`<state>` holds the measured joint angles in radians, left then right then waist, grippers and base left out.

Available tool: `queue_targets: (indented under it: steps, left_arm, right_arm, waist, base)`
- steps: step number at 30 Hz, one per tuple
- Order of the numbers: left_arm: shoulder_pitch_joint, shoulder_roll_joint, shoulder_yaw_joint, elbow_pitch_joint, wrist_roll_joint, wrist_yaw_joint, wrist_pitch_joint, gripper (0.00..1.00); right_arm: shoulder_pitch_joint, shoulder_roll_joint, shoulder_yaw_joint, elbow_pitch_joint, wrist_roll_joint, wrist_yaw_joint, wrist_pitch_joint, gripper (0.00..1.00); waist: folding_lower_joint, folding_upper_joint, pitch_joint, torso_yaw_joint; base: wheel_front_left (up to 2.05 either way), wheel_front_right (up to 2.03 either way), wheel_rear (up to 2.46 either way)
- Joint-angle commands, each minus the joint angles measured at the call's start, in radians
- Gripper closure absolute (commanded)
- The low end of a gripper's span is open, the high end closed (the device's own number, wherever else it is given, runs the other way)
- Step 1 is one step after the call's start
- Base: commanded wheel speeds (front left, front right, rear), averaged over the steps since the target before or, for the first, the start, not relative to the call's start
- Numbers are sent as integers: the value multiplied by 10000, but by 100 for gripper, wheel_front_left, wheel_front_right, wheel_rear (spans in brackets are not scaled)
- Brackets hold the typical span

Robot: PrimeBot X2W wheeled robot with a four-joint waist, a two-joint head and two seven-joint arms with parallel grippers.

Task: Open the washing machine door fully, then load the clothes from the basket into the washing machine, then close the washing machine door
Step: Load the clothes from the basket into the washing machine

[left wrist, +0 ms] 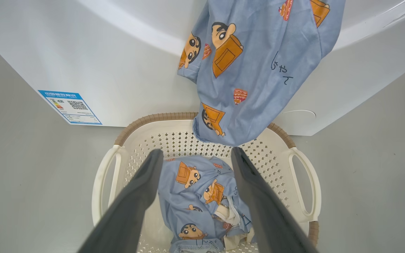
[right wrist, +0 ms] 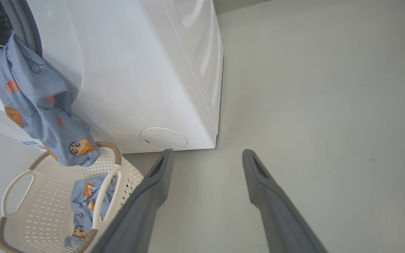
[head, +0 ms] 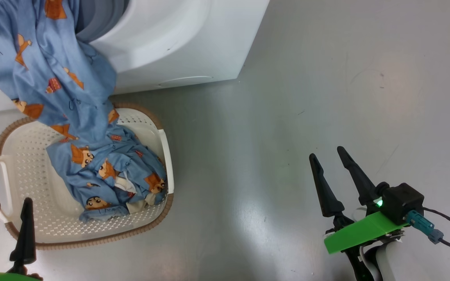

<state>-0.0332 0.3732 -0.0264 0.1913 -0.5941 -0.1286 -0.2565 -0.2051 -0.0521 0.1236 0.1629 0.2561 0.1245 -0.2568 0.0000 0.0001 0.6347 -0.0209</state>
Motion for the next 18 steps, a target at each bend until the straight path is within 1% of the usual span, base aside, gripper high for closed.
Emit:
queue_targets:
  steps: [1,4,9,18]
  left_arm:
    - [135,250,355,-78,14,-21,-53,0]
    - [79,248,313,-49,-7,-21,-53,0]
    - [-197,282,-26,14,-121,-21,-53,0]
    - [-1333,372,-893,410,-555,-21,-53,0]
  right_arm:
    - [96,19,267,-156,-72,62,-49,0]
    - [91,19,276,-139,-69,62,-49,0]
    - [103,19,301,-154,-32,62,-49,0]
    - [171,19,307,-273,-35,62,-49,0]
  waist:
    - [0,-1,-5,1]
    - [0,-1,-26,-11]
    - [0,-1,-29,-69]
    - [0,-1,124,-240]
  base:
    - [0,0,0]
    - [0,0,0]
    - [0,0,0]
    - [0,0,0]
